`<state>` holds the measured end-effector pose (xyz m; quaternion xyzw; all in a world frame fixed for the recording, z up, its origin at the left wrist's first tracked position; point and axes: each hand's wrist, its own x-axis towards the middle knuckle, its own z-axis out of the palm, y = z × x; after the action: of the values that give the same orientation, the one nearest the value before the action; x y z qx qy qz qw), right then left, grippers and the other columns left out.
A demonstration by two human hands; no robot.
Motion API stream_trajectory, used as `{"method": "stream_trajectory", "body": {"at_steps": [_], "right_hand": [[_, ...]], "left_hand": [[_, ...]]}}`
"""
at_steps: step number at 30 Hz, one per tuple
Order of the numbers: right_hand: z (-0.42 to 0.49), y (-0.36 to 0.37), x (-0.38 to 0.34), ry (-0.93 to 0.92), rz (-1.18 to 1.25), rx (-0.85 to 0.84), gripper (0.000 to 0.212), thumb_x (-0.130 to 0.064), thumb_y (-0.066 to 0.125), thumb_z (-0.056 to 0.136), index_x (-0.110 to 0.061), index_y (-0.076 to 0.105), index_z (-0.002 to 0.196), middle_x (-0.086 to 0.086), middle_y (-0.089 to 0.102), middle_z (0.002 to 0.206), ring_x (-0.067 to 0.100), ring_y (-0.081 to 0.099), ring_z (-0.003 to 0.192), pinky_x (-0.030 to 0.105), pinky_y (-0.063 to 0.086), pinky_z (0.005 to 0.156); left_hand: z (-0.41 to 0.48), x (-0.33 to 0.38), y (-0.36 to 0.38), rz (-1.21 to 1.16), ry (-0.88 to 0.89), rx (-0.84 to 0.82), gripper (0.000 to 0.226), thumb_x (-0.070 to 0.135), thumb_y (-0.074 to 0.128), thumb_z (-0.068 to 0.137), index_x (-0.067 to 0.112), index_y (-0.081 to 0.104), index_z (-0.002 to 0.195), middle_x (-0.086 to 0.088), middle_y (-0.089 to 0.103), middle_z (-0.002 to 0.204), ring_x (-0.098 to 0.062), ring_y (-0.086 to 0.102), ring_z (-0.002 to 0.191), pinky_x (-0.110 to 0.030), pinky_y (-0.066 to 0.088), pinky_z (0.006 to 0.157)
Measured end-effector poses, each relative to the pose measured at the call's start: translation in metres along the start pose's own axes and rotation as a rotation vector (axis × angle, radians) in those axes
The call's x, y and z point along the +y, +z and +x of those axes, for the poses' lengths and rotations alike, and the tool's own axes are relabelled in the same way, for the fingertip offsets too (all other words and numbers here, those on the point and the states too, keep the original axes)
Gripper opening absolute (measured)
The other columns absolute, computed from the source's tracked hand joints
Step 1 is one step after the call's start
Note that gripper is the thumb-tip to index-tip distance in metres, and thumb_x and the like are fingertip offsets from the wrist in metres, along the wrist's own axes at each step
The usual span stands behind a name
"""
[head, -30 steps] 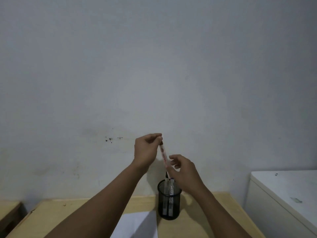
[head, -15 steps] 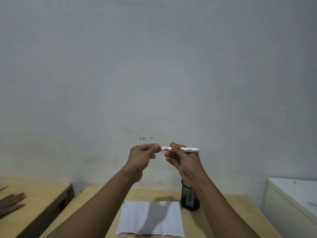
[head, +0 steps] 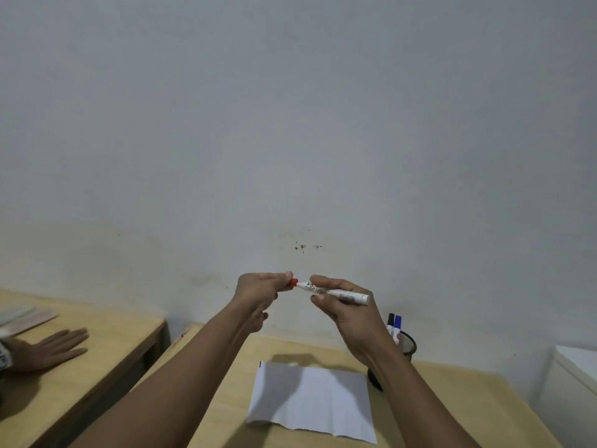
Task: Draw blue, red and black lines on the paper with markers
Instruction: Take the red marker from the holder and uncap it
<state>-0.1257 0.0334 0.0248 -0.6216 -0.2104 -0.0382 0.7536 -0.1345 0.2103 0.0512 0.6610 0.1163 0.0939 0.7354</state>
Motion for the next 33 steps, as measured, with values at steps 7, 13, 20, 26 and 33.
{"method": "stream_trajectory", "body": {"at_steps": [7, 13, 20, 26, 33], "right_hand": [[0.005, -0.002, 0.045, 0.079, 0.103, 0.046, 0.016, 0.006, 0.076, 0.082, -0.001, 0.079, 0.096, 0.02, 0.078, 0.095, 0.028, 0.072, 0.094, 0.047, 0.057, 0.097], [0.008, -0.001, 0.083, 0.166, 0.131, 0.098, 0.016, 0.009, 0.075, 0.082, 0.005, 0.072, 0.097, 0.023, 0.076, 0.087, 0.027, 0.075, 0.082, 0.032, 0.064, 0.079], [0.017, 0.0, 0.116, 0.253, 0.079, 0.1, 0.021, -0.002, 0.074, 0.087, 0.004, 0.069, 0.107, 0.025, 0.077, 0.092, 0.026, 0.075, 0.08, 0.035, 0.065, 0.082], [0.026, 0.006, 0.127, 0.256, 0.046, 0.081, 0.021, -0.015, 0.069, 0.093, 0.005, 0.073, 0.099, 0.012, 0.071, 0.079, 0.02, 0.066, 0.068, 0.03, 0.062, 0.066], [0.035, 0.023, 0.145, 0.271, -0.128, -0.038, 0.018, -0.007, 0.079, 0.085, 0.005, 0.066, 0.088, 0.024, 0.066, 0.07, 0.024, 0.059, 0.055, 0.033, 0.052, 0.051]], "left_hand": [[0.043, -0.062, -0.04, 0.433, 0.245, 0.151, 0.021, 0.044, 0.085, 0.062, 0.03, 0.071, 0.071, 0.016, 0.075, 0.07, -0.005, 0.068, 0.086, -0.039, 0.043, 0.086], [0.067, -0.113, -0.062, 0.83, 0.277, 0.19, 0.01, 0.037, 0.079, 0.075, 0.031, 0.072, 0.08, 0.021, 0.069, 0.07, 0.001, 0.059, 0.079, -0.037, 0.026, 0.08], [0.09, -0.15, -0.069, 0.943, 0.271, 0.148, 0.029, 0.036, 0.072, 0.079, 0.033, 0.067, 0.108, 0.014, 0.074, 0.085, -0.01, 0.061, 0.097, -0.034, 0.019, 0.084], [0.096, -0.159, -0.069, 0.996, 0.254, 0.099, 0.043, 0.045, 0.071, 0.078, 0.035, 0.06, 0.119, 0.017, 0.072, 0.09, -0.007, 0.06, 0.103, -0.038, 0.02, 0.093], [0.052, -0.166, -0.071, 1.001, 0.378, 0.234, 0.029, 0.06, 0.063, 0.079, 0.036, 0.055, 0.092, 0.025, 0.051, 0.099, -0.005, 0.045, 0.102, -0.045, 0.022, 0.105]]}}
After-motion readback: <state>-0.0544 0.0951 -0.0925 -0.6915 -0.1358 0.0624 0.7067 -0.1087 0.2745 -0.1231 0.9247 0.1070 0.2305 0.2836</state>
